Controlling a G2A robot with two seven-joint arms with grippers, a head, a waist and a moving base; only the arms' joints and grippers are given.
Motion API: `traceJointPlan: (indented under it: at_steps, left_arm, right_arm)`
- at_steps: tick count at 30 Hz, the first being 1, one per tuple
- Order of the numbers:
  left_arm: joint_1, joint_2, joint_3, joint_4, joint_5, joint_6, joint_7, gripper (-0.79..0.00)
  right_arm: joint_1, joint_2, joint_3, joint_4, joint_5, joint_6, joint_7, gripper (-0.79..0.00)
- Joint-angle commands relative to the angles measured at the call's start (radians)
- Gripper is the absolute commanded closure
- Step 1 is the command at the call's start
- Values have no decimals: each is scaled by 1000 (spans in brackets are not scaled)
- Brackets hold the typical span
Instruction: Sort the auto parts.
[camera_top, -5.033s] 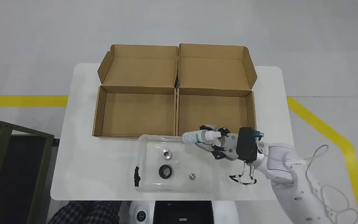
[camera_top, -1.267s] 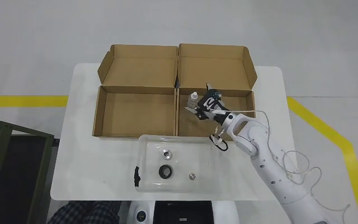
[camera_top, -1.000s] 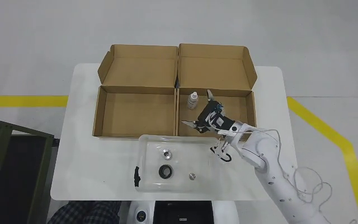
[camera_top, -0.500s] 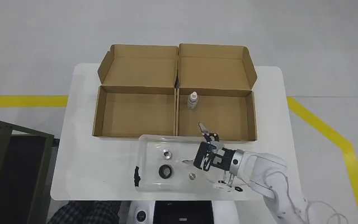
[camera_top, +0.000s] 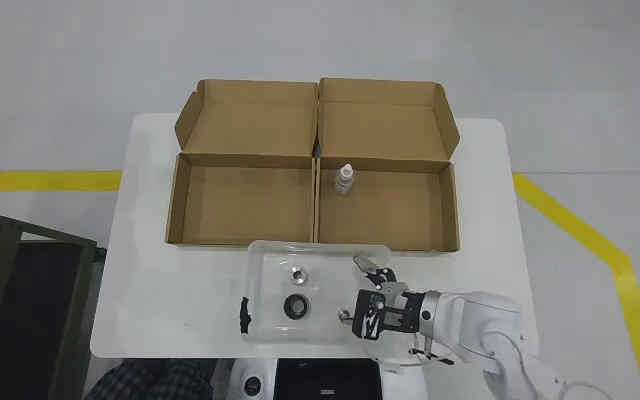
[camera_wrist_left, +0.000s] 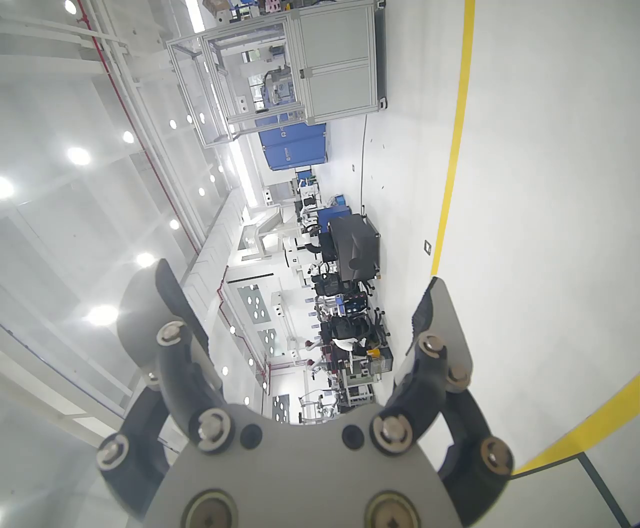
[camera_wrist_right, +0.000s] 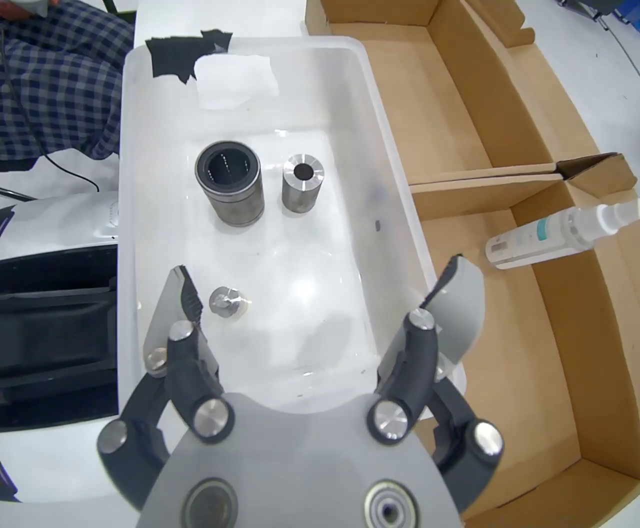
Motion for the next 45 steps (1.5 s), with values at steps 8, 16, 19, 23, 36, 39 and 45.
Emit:
traceJointPlan:
  at_steps: [8, 16, 19, 23, 36, 39, 45]
  left_arm:
    - [0, 0, 0, 0, 0, 0, 0, -785]
    - [0, 0, 0, 0, 0, 0, 0, -785]
    - [0, 0, 0, 0, 0, 0, 0, -785]
    - [0, 0, 0, 0, 0, 0, 0, -785]
    - [0, 0, 0, 0, 0, 0, 0, -785]
    - [0, 0, 0, 0, 0, 0, 0, -785]
    - [0, 0, 0, 0, 0, 0, 0, -785]
  right_arm:
    - [16, 5, -42, 13, -28, -27, 43, -542]
    - [31, 9, -81, 38, -24, -54, 87, -489]
    - [40, 10, -93, 54, -24, -58, 105, -471]
    - [55, 11, -112, 71, -17, -68, 123, -443]
    - [125, 8, -192, 136, -1, -80, 187, -363]
    - [137, 8, -205, 145, 3, -73, 195, -360]
    - [151, 9, -220, 153, 8, -72, 205, -49]
